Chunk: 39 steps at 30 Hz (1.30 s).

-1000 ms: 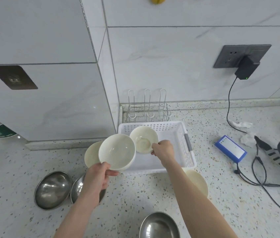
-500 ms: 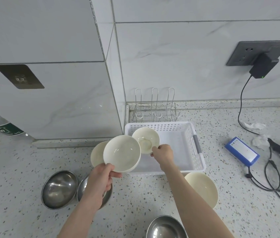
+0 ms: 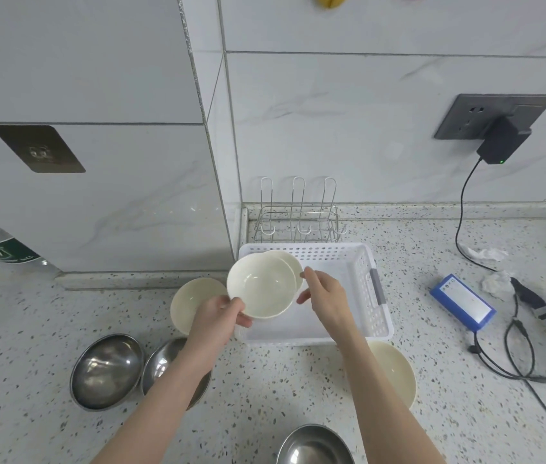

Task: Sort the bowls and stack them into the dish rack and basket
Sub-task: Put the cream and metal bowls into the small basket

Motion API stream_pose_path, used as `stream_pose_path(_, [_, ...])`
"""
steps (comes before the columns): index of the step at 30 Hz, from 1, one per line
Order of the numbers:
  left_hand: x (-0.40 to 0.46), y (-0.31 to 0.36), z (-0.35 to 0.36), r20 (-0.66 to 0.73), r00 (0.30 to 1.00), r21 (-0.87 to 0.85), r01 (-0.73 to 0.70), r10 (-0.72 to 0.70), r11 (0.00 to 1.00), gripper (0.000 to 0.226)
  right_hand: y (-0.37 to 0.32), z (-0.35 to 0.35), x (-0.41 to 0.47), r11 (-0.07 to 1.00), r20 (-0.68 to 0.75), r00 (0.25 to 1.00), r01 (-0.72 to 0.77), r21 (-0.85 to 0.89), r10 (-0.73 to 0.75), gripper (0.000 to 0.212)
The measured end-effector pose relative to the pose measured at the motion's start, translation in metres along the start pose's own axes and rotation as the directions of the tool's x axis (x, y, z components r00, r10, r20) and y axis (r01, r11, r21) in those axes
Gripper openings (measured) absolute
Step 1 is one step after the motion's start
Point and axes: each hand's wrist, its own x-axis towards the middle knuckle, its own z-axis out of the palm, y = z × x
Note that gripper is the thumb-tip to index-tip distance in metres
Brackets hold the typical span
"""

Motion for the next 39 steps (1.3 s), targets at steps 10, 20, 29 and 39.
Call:
stream_pose_path(10, [0.033, 0.008, 0.024, -0.015, 0.996, 0.089, -0.082, 0.084, 0.993, 0.024, -0.010, 0.001, 0.015, 0.954, 0.028, 0.997, 0.083, -0.289, -0.079, 0.027])
stream_pose_path(20, [0.057, -0.014, 0.027, -0.079, 0.984, 0.123, -0.152, 0.162, 0.981, 0.031, -0.007, 0.021, 0.031, 0.893, -0.077, 0.996, 0.008, -0.450, -0.047, 0.024])
stream_pose_path(29, [0.060, -0.017, 0.027, -0.049, 0.978, 0.256, -0.186, 0.205, 0.949, 0.033, -0.003, 0.022, 0.035, 0.897, -0.088, 0.996, -0.030, -0.440, -0.010, 0.022])
stream_pose_path(39, [0.057, -0.015, 0.028, -0.037, 0.977, 0.268, -0.195, 0.212, 0.944, 0.046, 0.011, 0.010, 0.034, 0.913, -0.099, 0.978, -0.205, -0.352, 0.182, 0.057])
